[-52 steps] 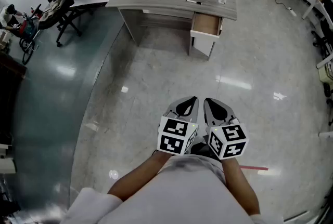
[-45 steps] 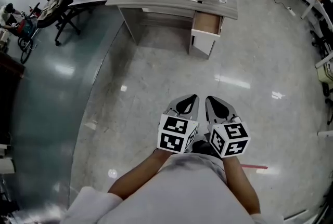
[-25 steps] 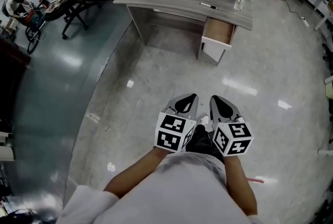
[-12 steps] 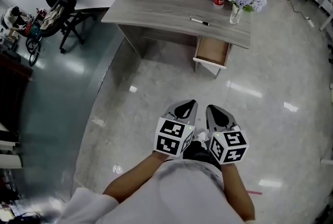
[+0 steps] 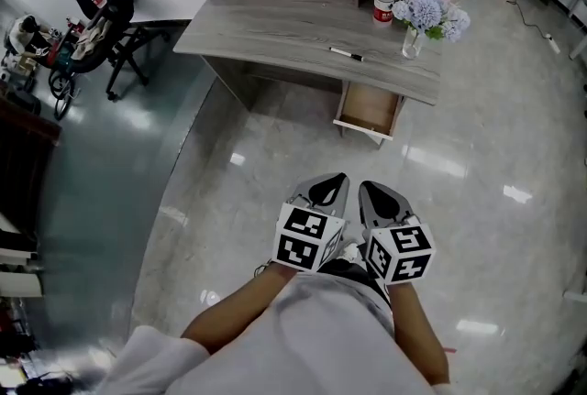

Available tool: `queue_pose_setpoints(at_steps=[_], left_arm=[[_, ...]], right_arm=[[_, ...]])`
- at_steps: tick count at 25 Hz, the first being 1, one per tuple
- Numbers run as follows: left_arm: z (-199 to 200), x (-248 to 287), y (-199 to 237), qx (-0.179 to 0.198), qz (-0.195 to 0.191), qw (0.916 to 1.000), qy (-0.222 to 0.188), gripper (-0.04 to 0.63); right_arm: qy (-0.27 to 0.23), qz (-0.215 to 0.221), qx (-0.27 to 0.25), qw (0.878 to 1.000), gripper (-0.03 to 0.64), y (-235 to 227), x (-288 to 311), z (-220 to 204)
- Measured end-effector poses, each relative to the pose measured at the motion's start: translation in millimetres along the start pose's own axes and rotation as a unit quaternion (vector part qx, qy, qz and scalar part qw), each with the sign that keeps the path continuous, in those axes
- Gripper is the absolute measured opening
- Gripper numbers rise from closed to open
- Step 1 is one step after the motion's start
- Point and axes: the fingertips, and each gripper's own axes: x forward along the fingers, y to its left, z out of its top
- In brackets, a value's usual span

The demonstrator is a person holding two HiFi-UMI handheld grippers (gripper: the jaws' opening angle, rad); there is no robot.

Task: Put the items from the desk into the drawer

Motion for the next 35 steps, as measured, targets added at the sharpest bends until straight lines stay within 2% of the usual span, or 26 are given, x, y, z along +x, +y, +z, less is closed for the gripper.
queue_pose_setpoints(at_steps=[8,15,20,26,35], left_arm=[[20.3,23.9,35.9,-0.008,-0.014,0.9998,-0.009,0.003],[44.0,54.5,98.6,0.0,-0.048,0.9989,-0.001,0.003],[70.3,73.4,143.3,0.02,-0.077,0.9968,-0.003,0.003],[85.1,81.7,182.9,0.032,-0.112,0.9932,0.003,0.003],[94.5,92.8,226.4,0.03,-0.145,0.989,0.005,0.003]], right_arm=[[-0.005,-0.003,0.012,1.0,0.002,-3.7,43.5,21.4],[-0.004,-0.043,0.023,0.999,0.002,-5.8,104.6,43.9],[-0.002,-0.071,0.024,0.997,0.002,-1.7,150.0,64.2],[-0.007,-0.105,0.032,0.994,0.002,5.0,191.1,87.3],[-0.006,-0.142,0.025,0.99,0.002,2.4,226.1,104.6]])
